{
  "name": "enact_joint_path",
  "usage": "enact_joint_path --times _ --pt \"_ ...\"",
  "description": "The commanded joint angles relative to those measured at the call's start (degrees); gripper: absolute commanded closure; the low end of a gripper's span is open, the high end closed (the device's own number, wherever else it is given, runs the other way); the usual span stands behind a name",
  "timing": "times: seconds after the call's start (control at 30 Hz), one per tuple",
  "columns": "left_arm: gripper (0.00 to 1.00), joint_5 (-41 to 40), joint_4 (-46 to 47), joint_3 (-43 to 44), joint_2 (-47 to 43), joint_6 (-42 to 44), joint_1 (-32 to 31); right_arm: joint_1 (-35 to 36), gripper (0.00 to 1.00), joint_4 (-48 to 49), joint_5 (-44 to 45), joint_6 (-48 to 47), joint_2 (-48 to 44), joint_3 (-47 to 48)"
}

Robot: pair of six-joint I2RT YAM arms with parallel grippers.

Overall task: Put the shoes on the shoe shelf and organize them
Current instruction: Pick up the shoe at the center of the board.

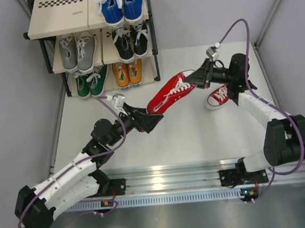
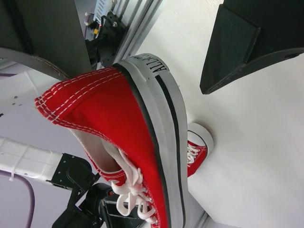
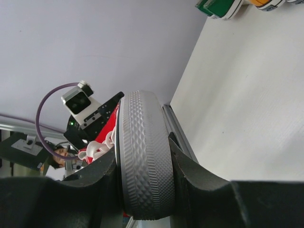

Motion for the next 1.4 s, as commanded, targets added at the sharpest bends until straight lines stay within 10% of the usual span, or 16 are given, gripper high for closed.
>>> enact_joint_path --times 0.0,0.6,0.83,0.97,1.2,1.37 --pt "0.02 -3.48 9.03 -1.45 0.72 -7.16 0.12 -0.36 1.0 7.01 -1.51 3.36 -1.91 0.12" --pt "0.03 -11.22 15.71 2.15 1.95 -9.89 0.12 -0.19 1.0 3.06 -2.12 0.03 -1.73 0.21" --pt "0.42 -15.35 17.55 3.74 6.51 -11.64 0.12 0.78 1.0 -0.72 -2.03 -3.05 -1.91 0.83" --pt "1.0 -16.32 17.9 3.83 7.4 -12.44 0.12 0.87 1.0 -2.65 -2.21 -4.72 -1.73 1.53" --pt "1.0 -19.91 16.15 1.11 2.14 -13.84 0.12 0.87 1.0 -10.64 -2.39 -15.06 -1.21 5.82" --pt "1.0 -22.47 12.55 -1.53 -2.61 -16.83 0.12 0.78 0.5 -14.25 -2.91 -19.57 -0.42 8.65"
